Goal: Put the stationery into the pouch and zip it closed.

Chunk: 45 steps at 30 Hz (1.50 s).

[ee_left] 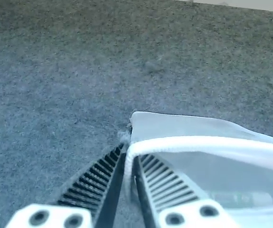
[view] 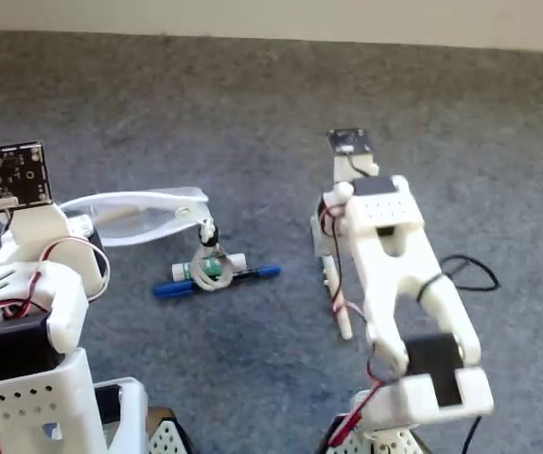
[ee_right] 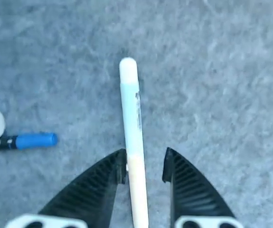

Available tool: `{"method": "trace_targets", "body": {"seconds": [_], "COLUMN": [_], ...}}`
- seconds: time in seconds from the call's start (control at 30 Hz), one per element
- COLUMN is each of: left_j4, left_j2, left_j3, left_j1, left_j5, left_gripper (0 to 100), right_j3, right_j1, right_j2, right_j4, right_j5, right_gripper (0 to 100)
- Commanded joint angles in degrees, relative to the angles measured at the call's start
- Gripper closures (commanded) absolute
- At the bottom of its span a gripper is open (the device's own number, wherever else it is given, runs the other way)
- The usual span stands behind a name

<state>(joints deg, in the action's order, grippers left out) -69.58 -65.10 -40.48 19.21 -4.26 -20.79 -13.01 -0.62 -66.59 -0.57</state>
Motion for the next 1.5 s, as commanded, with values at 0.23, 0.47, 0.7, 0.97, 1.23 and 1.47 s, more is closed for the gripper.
{"method": "trace_targets", "body": {"seconds": [0.23,0.47,0.7,0.97,1.23,1.47], "left_j4": [0.4,0.2,0.2,0.2,0.2,0.2], "left_j2": [0.0,0.0,0.0,0.0,0.0,0.0], "left_j3": [0.4,0.3,0.3,0.3,0.3,0.3], "left_j1": [2.5,2.6,2.6,2.6,2.6,2.5], "left_j5": [0.5,0.5,0.5,0.5,0.4,0.3], "left_gripper": [99,99,99,99,99,99], "right_j3": [14.5,18.6,18.9,20.1,20.3,16.4], "right_j1": [-2.2,-2.6,-2.6,-2.9,-2.9,-4.4], "right_j2": [-12.8,-18.9,-20.5,-18.5,-6.9,1.9], "right_j4": [-0.5,-0.7,-0.6,-5.0,-11.1,-14.3], "right_j5": [0.4,0.5,0.4,0.5,0.5,0.5], "right_gripper": [87.5,87.5,99.5,99.3,99.3,99.3]}}
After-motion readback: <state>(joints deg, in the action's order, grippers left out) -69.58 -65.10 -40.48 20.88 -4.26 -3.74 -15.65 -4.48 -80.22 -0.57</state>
